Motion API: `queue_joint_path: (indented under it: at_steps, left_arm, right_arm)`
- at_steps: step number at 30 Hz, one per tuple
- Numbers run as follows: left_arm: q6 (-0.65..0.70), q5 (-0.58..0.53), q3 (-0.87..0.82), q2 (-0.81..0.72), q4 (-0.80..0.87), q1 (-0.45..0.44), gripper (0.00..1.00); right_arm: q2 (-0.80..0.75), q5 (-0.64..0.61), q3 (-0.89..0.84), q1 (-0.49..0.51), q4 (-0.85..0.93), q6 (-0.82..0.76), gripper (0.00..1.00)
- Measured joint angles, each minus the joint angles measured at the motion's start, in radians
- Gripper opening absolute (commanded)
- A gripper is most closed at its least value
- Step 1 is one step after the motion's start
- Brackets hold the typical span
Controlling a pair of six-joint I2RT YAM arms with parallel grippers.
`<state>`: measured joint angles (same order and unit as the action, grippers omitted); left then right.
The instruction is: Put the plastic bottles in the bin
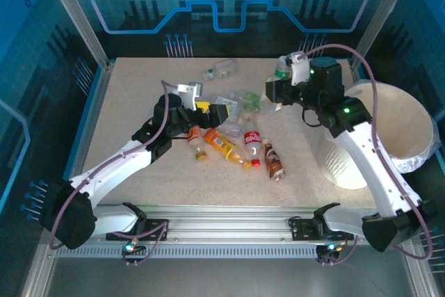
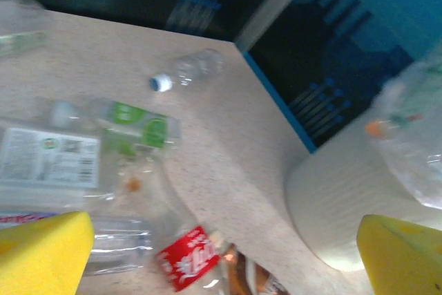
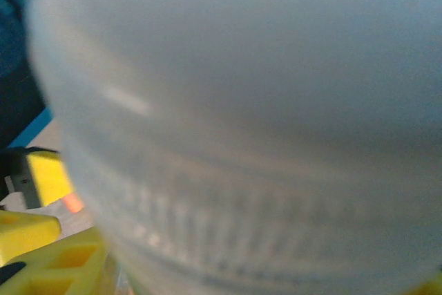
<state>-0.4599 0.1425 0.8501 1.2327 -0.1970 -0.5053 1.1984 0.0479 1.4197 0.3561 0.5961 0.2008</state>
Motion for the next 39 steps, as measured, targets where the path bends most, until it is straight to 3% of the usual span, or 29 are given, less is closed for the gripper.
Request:
queue_joint_path:
  at_steps: [13,19,25,35,39]
  left_arm:
    - [-0.021,-0.357,-0.085,-0.092,0.063,0.024,0.99]
    - [-0.069,-0.488,-0.130,-0.125,0.093,0.045,0.99]
    - [-0.141,-0.574,-0.148,-0.135,0.136,0.066,0.99]
    - [-0.242,-0.636,-0.153,-0.137,0.259,0.086,0.99]
    - [-0.262,-0.652,-0.153,-0.155,0.330,0.089,0.99]
  right_arm:
    - [-0.311,-0.552,0.000,-0.027,0.068,-0.142,0.27]
    - [-0.315,-0.774,-0.037,-0.133,0.077,-0.200,0.27]
    - [-0.235,-0.827,-0.079,-0.283,0.142,-0.169,0.27]
    - [-0.117,-0.827,-0.117,-0.410,0.264,-0.080,0.31]
    - [-0.090,-0.774,-0.177,-0.475,0.277,-0.051,0.32]
